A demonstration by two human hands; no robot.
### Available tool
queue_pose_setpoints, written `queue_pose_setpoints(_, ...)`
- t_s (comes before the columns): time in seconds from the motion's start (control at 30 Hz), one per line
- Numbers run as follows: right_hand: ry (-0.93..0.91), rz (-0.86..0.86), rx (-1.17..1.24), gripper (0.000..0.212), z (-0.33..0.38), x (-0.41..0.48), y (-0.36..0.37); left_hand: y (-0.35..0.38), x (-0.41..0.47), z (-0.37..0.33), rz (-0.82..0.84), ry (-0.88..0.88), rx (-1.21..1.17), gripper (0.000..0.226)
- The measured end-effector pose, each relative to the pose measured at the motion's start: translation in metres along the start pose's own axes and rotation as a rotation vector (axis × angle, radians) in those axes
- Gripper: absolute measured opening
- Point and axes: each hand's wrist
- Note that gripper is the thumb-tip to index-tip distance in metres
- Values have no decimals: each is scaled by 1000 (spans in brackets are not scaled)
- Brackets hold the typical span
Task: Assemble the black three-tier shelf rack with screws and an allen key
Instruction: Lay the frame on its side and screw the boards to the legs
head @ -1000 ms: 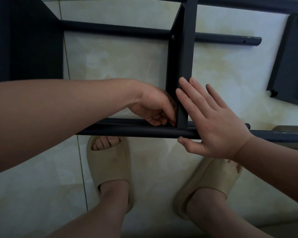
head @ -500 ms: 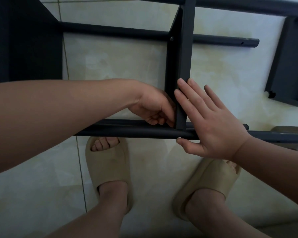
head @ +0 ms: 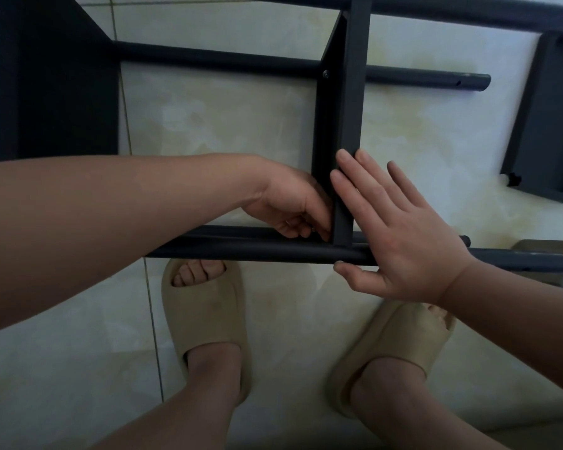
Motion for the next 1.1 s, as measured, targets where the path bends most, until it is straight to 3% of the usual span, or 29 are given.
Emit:
queue_pose_setpoints(0.43, 2, 6, -6, 96, 0, 0, 0, -7, -3, -5, 40, 3, 11, 14)
queue_pose_setpoints(0.6, 2, -3, 9, 95, 0, 0, 0, -7, -2, -6, -9, -37, 124, 11)
queue_pose_setpoints(1.1, 3, 2, 6, 94, 0, 1, 0, -8, -6, -3, 82, -36, -44, 14)
Point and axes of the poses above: each hand's wrist, its own x-axis towards the middle knuckle, its own y-axis out of the palm, z = x × y, and after that the axes turned 8 degrees about z, right-handed
